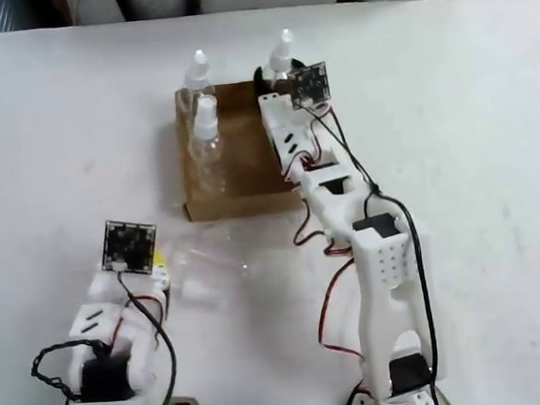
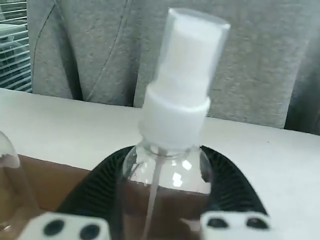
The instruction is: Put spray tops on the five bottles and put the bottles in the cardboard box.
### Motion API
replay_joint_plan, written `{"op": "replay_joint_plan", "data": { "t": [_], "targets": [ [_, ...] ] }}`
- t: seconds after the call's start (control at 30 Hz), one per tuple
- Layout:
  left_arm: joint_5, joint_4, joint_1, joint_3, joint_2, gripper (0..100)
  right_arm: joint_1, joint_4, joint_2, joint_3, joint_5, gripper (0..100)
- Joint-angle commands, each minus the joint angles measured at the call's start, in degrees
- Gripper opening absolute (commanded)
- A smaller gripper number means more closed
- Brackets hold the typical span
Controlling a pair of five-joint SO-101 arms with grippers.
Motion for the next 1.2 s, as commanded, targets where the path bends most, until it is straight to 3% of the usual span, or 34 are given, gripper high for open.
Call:
{"op": "replay_joint_plan", "data": {
  "t": [0.0, 1.07, 1.17],
  "targets": [
    [-0.44, 0.0, -0.48, -0.18, -0.66, 2, -0.04, 1.54, -0.4, -0.35, 0.44, 17.0],
    [-0.44, 0.0, -0.57, -0.18, -0.66, 2, -1.89, 1.54, -7.6, 8.97, 0.62, 18.8],
    [-0.44, 0.0, -0.57, -0.18, -0.66, 2, -1.89, 1.54, -7.69, 8.97, 0.53, 23.1]
  ]
}}
